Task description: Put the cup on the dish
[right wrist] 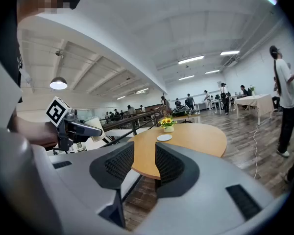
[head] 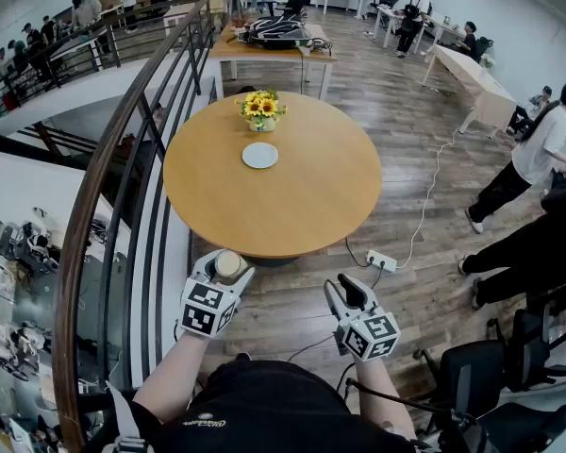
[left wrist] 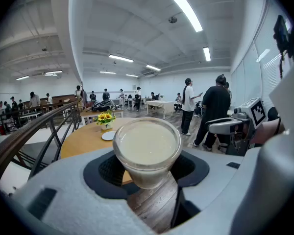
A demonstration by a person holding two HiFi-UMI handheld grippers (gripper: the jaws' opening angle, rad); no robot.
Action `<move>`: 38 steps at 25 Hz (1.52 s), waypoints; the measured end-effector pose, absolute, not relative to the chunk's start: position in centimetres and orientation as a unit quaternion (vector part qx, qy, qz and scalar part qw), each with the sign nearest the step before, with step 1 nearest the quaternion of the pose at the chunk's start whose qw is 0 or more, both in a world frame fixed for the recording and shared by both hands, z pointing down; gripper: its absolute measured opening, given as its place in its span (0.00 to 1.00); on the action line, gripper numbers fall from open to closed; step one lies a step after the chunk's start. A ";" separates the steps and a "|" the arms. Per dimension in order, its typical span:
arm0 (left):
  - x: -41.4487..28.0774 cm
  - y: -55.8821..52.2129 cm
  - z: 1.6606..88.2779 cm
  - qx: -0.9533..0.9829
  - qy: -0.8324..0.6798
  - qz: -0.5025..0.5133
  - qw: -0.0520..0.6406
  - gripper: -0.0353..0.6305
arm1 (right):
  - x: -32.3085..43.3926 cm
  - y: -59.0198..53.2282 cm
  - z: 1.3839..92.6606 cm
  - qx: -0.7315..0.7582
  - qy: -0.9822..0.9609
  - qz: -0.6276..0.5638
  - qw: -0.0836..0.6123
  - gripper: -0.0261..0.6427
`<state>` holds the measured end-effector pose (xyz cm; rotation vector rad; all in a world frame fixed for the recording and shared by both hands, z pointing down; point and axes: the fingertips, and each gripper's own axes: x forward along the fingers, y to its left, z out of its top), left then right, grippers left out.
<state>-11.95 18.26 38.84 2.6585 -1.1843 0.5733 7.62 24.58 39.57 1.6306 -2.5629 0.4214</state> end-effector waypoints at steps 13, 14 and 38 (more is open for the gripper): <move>-10.6 18.9 38.4 0.888 -0.406 0.197 0.089 0.43 | 9.0 24.6 39.3 0.519 -0.842 0.144 0.029 0.24; -10.3 18.9 38.4 0.888 -0.406 0.198 0.088 0.43 | 9.2 24.5 39.3 0.520 -0.842 0.146 0.022 0.24; -5.8 19.3 39.9 0.878 -0.427 0.199 0.084 0.43 | 12.7 23.9 40.6 0.475 -0.870 0.136 0.013 0.24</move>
